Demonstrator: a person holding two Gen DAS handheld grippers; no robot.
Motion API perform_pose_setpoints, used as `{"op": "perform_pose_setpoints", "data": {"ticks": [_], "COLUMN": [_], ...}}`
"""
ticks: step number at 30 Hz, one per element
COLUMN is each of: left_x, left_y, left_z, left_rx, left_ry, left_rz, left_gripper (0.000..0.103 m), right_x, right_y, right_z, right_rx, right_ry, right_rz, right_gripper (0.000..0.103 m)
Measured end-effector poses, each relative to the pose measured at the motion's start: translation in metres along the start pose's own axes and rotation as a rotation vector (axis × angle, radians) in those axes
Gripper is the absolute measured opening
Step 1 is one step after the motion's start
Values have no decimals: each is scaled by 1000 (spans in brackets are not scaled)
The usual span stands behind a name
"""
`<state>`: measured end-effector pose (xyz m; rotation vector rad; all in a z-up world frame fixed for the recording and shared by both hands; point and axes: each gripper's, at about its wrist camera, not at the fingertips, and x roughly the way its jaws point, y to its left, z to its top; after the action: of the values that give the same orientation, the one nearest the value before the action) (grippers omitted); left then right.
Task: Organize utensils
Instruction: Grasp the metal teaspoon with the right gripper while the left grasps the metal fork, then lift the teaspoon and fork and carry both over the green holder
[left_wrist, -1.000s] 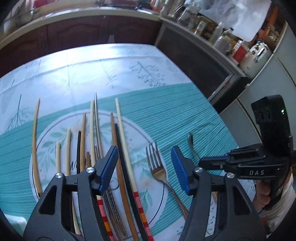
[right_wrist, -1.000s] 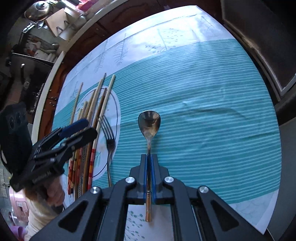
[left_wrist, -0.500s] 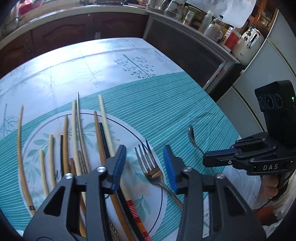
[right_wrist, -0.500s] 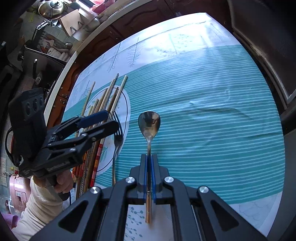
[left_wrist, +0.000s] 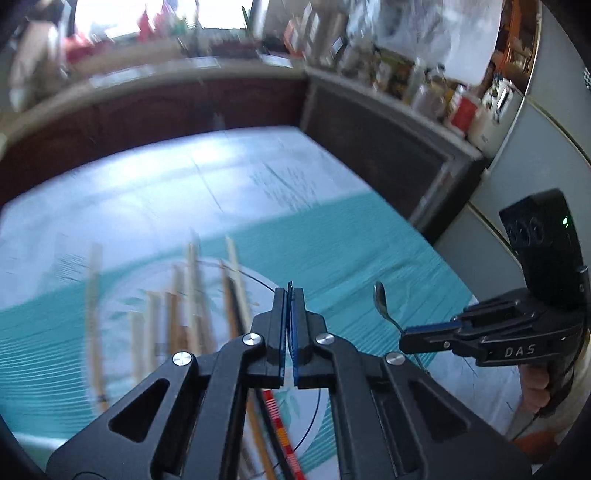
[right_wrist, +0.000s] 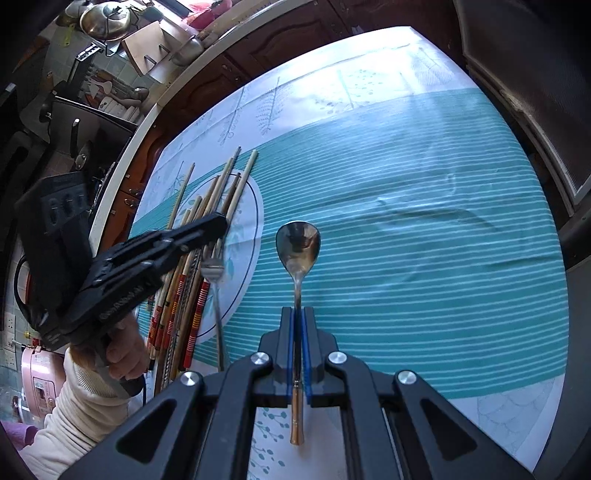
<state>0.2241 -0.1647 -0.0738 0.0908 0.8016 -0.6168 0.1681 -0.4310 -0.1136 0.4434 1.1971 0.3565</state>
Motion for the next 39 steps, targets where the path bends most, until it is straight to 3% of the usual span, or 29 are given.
{"op": "perform_pose_setpoints", "data": {"ticks": [6,10,15,20,26,30,39], "left_x": [-100,-164,-243,-310,-342,-345,-283], "left_y": [-16,-12,8,46,93,109,120], "left_z": [-17,-32,-45,-50,-48,-41,-33], "left_rx": [52,58,87,82,129,158,259], "left_ry": [-288,-419,-501,-527,-491,-464,-365], "left_rz": [300,458,597,695,750,731,659], "left_gripper": [0,0,0,0,0,0,0], "right_x": [-17,-30,-41,-50,-45,-30,-6], "right_y": [30,70,132,199,265,289,316], "right_z": [-10,-23,-38,-49,-64,-66,-70], "right_rx": [-80,-199,-346,-487,-646,-706,-758], "right_ry": [-98,-199,-331,-473,-625,-649,-676], "right_rz": [-13,-28,12,131,193,213,252], "right_gripper": [4,3,3,3,3,3,3]}}
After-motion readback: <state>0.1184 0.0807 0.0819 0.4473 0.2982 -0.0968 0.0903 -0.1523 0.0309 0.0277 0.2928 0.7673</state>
